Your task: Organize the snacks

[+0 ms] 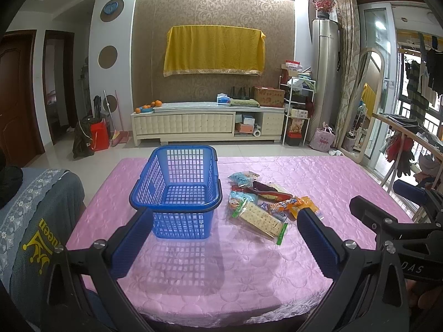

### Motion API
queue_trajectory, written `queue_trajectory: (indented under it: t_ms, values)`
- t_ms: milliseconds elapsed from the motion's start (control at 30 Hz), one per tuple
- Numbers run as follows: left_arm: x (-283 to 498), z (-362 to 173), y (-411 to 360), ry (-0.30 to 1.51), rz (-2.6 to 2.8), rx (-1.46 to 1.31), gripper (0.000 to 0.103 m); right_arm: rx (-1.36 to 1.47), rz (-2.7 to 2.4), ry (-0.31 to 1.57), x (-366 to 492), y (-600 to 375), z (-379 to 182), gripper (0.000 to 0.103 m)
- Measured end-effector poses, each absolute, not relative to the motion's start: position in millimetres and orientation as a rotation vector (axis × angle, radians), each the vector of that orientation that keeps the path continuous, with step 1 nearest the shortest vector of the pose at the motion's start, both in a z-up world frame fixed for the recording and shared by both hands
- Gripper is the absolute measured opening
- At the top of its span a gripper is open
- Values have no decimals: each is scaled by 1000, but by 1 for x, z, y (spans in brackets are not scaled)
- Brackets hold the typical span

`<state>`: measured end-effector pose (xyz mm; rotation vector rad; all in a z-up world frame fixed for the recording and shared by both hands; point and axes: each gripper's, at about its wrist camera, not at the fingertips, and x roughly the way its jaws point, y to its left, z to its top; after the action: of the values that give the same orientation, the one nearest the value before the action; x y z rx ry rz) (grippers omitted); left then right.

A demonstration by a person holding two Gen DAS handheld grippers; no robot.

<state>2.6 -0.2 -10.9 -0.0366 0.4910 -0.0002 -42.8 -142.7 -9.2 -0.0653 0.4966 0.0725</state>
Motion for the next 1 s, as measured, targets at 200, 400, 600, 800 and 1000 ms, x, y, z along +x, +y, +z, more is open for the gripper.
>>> queue_trajectory:
  t_ms: [200, 400, 600, 800, 1000]
  values:
    - [2, -12, 1, 491, 0, -37, 103, -66, 72, 497, -43, -142, -10, 103]
    - [0, -13, 1, 493, 2, -36, 103, -66, 71, 500, -42, -141, -13, 103]
    - [-1, -13, 2, 496, -3, -35, 103, -65, 69, 503, -43, -141, -17, 103]
    - [-1, -13, 2, 499, -3, -35, 103, -65, 68, 507, -42, -140, -17, 103]
    - [-2, -12, 2, 500, -3, -35, 103, -65, 68, 509, -42, -140, -17, 103]
